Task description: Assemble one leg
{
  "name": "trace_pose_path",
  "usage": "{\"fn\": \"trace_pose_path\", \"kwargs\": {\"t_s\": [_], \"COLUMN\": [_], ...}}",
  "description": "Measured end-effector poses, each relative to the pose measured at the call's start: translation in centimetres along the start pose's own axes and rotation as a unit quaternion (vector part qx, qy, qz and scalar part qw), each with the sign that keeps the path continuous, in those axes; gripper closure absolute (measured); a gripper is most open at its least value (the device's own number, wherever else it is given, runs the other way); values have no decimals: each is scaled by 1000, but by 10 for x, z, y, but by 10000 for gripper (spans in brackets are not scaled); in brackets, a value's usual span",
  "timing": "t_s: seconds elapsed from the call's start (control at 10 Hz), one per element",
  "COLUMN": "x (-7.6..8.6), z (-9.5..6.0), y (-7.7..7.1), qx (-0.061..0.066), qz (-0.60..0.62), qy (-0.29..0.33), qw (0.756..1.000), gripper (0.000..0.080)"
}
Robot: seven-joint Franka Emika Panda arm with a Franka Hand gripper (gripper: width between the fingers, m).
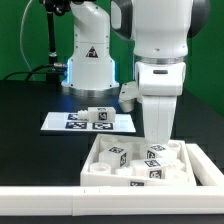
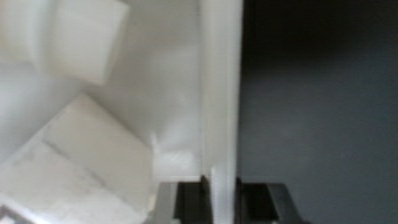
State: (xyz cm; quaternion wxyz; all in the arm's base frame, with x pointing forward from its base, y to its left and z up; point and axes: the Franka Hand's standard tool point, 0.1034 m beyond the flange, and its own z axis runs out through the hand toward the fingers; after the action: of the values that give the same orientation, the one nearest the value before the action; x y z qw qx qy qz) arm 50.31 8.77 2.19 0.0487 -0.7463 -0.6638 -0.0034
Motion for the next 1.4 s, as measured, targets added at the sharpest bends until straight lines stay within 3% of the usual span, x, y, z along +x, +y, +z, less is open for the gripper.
{"fn": "trace_pose_path", "kwargs": {"t_s": [0.1, 0.2, 0.3, 0.4, 0.6, 0.8, 0.9, 1.0, 1.3, 1.4], "x": [-2, 0, 1, 1, 0, 0, -2, -8, -15, -17], "z": [0, 0, 0, 0, 0, 0, -6, -17, -49, -51], "y": [4, 4, 5, 5, 5, 5, 2, -6, -34, -40], "qx": [-1, 9, 30, 35, 34, 34, 32, 33, 25, 24], "qz": [-30, -34, -39, -39, -38, -36, -10, -5, 9, 21], "qy": [2, 0, -4, -5, -5, -5, -8, -14, -31, -32], "qw": [1000, 999, 999, 999, 999, 999, 999, 999, 999, 999], "gripper": [745, 745, 745, 745, 734, 350, 350, 195, 154, 154]}}
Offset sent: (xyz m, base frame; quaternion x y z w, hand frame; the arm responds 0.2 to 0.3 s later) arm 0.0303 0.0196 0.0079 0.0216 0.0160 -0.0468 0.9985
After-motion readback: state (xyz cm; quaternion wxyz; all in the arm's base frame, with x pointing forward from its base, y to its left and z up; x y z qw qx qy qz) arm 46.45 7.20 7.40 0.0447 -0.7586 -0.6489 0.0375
